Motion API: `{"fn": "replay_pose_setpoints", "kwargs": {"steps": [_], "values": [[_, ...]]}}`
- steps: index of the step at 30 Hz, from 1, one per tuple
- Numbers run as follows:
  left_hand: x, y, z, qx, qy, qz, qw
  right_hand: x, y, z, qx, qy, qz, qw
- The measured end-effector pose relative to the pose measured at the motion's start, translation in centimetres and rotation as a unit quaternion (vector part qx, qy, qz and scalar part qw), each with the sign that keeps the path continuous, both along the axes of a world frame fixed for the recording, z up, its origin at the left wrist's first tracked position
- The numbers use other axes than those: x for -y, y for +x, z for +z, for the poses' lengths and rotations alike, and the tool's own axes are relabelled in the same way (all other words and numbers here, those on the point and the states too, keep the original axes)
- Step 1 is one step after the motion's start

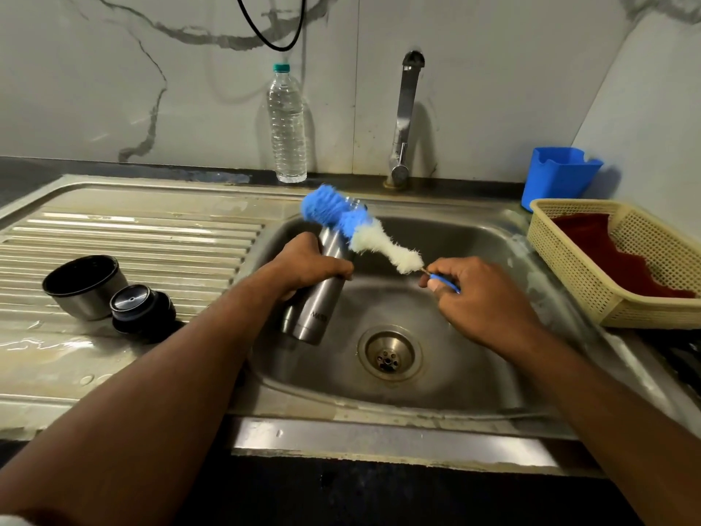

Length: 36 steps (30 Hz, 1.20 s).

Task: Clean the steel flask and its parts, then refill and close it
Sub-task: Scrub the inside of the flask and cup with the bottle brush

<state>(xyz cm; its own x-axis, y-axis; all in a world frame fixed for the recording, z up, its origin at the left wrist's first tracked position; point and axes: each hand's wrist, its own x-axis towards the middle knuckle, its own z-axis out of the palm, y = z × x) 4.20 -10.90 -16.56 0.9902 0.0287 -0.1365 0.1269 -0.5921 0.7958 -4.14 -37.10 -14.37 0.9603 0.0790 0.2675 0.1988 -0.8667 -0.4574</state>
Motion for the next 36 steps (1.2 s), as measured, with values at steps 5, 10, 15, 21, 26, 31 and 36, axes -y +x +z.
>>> {"fn": "replay_pose_setpoints", "kwargs": {"steps": [5,10,15,21,26,31,36], "values": [[0.06,-0.18,0.06,0.003,0.001,0.014,1.0,0.14,0.03,0.01,0.011,0.004,-0.008,1.0],[-0.03,-0.15,-0.02,0.013,0.019,0.025,0.999,0.21,0.31,-0.01,0.015,0.016,-0.022,1.0],[-0.06,-0.14,0.08,0.017,0.024,0.019,0.999,-0.02,0.12,-0.05,-0.002,-0.001,-0.01,1.0],[0.3,-0.18,0.34,-0.016,-0.043,0.008,0.999,-0.25,-0.18,0.12,0.012,-0.004,-0.018,1.0],[0.29,-0.09,0.04,-0.012,-0.015,0.002,1.0,-0.29,-0.17,0.17,0.016,-0.014,-0.014,1.0],[0.12,-0.07,-0.04,-0.004,0.0,0.0,1.0,-0.1,-0.18,0.16,0.016,-0.006,-0.013,1.0],[0.03,0.01,-0.11,0.006,0.004,0.007,1.0,-0.24,-0.2,0.41,0.032,0.001,-0.026,0.999]]}}
